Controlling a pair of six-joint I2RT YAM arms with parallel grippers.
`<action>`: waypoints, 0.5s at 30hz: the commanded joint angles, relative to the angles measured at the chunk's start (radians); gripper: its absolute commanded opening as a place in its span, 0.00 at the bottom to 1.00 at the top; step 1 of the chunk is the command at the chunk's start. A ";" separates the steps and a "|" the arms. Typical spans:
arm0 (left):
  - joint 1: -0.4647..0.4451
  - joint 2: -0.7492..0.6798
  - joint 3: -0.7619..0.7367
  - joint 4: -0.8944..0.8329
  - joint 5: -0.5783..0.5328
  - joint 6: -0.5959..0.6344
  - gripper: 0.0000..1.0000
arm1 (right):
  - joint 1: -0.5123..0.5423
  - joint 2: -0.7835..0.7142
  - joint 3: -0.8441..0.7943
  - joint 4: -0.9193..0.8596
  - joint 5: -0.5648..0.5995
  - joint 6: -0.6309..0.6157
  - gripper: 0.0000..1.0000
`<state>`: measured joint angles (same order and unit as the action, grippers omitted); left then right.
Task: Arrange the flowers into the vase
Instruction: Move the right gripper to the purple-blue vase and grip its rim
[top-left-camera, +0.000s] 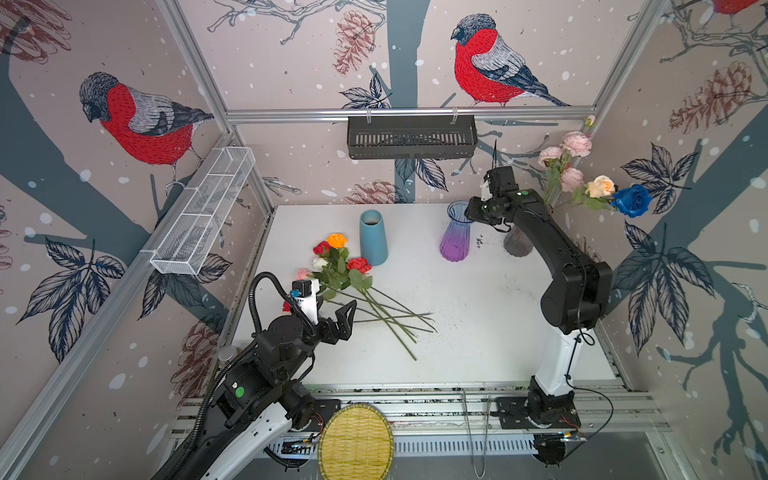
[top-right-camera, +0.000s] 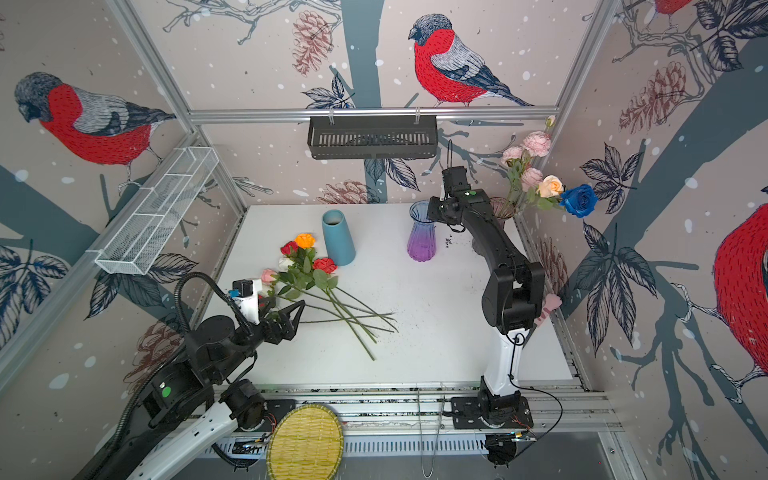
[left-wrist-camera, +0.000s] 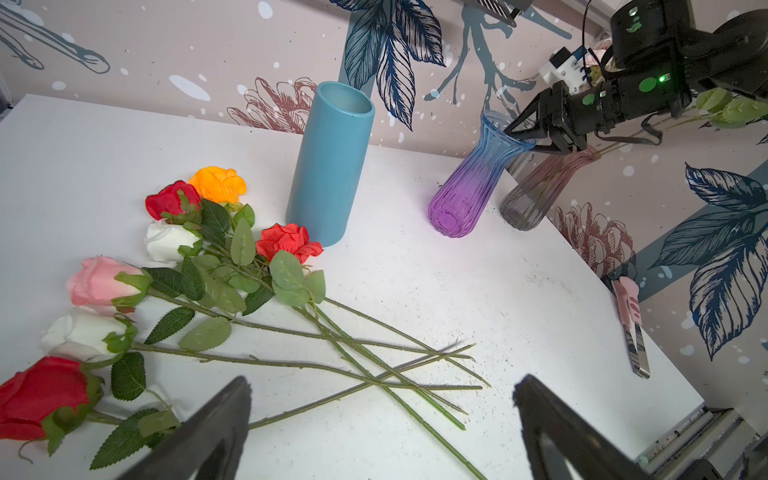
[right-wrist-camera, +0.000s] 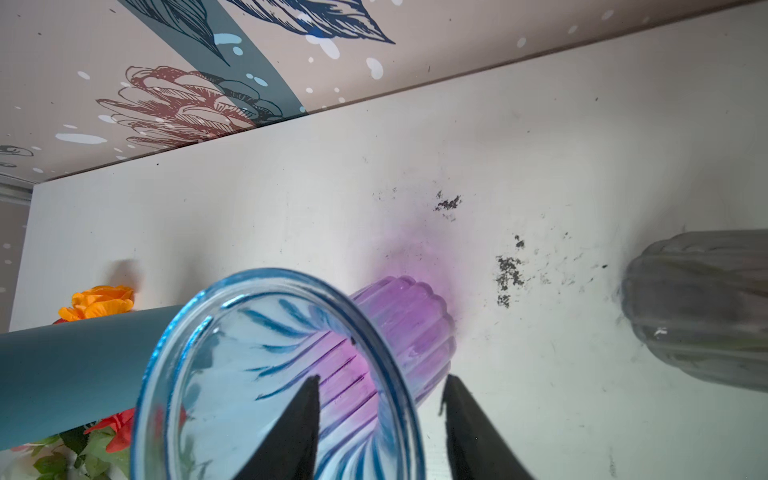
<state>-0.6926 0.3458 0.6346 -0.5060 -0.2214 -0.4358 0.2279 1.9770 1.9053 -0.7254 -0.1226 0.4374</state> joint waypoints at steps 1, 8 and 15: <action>0.011 -0.003 0.007 0.004 -0.022 0.008 0.98 | 0.002 -0.015 -0.040 0.028 -0.021 0.079 0.26; 0.027 -0.024 0.008 0.004 -0.021 0.009 0.98 | 0.004 -0.223 -0.258 0.080 -0.073 0.171 0.04; 0.036 -0.063 0.008 0.004 -0.022 0.011 0.98 | 0.077 -0.503 -0.505 0.069 -0.152 0.258 0.04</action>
<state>-0.6598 0.2928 0.6365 -0.5079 -0.2367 -0.4286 0.2775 1.5394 1.4433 -0.7197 -0.1982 0.6357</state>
